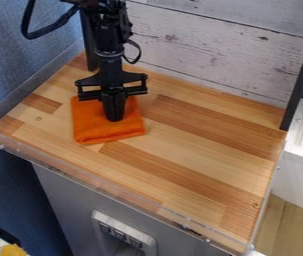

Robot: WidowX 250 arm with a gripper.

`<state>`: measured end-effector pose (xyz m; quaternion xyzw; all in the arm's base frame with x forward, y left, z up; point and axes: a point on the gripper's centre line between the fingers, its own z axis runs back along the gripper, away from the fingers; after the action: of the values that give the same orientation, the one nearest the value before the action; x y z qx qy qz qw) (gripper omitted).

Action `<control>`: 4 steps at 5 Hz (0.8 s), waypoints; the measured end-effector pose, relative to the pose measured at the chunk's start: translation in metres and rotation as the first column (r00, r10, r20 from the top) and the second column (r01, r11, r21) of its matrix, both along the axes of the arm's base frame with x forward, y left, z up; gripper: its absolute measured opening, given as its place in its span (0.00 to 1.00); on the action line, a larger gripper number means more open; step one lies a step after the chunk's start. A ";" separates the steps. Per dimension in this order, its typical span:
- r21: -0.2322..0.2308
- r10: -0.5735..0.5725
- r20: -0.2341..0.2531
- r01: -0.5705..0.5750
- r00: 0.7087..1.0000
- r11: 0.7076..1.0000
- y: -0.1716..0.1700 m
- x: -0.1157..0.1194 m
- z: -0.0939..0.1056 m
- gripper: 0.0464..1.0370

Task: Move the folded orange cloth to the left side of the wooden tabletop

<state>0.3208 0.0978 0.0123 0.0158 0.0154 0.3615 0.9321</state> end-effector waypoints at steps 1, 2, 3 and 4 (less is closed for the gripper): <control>-0.026 -0.063 0.005 0.064 0.998 0.998 0.003 0.002 0.000 0.02; -0.051 -0.179 0.011 0.179 0.984 0.983 0.013 -0.004 -0.002 0.02; -0.065 -0.297 0.026 0.298 0.955 0.952 0.030 -0.011 -0.002 0.02; -0.074 -0.408 0.040 0.410 0.912 0.909 0.042 -0.018 -0.003 0.01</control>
<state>0.3033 0.1394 0.0088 -0.0234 0.0152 0.1576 0.9871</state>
